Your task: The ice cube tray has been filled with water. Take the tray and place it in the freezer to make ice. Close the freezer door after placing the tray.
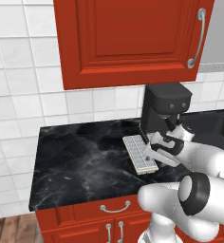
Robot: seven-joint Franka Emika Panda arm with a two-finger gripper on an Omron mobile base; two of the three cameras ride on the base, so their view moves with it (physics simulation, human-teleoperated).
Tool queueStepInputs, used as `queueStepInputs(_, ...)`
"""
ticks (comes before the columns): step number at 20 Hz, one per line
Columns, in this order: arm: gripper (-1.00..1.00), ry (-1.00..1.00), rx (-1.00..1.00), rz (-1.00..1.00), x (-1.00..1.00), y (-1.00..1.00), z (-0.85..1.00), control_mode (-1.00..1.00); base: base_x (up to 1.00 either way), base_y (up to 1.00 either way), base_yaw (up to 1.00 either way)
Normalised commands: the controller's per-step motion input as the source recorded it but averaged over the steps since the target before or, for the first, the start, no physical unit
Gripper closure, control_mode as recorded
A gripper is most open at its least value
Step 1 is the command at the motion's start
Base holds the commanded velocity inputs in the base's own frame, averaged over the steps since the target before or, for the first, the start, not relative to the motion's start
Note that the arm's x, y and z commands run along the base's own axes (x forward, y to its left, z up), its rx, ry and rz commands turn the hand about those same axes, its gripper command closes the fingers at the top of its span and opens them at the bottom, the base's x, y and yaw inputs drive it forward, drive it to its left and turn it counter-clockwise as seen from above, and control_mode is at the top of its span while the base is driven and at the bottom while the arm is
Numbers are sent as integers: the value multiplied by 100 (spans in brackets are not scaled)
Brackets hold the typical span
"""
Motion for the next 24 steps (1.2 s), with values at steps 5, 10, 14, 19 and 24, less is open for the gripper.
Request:
queueStepInputs(5, -100, -9, -5, 0, 0, 42, -44, -100, 0, 0, 0)
queueStepInputs(10, -100, -3, -5, 0, 0, 52, -47, -100, 0, 0, 0)
queueStepInputs(14, -100, 0, -4, 0, 0, 56, -48, -100, 0, 0, 0)
queueStepInputs(19, -100, 0, -4, 0, 0, 55, -48, -100, 0, 0, 0)
queueStepInputs(24, -100, 0, 0, 0, 0, 21, -18, -100, 0, 0, 0)
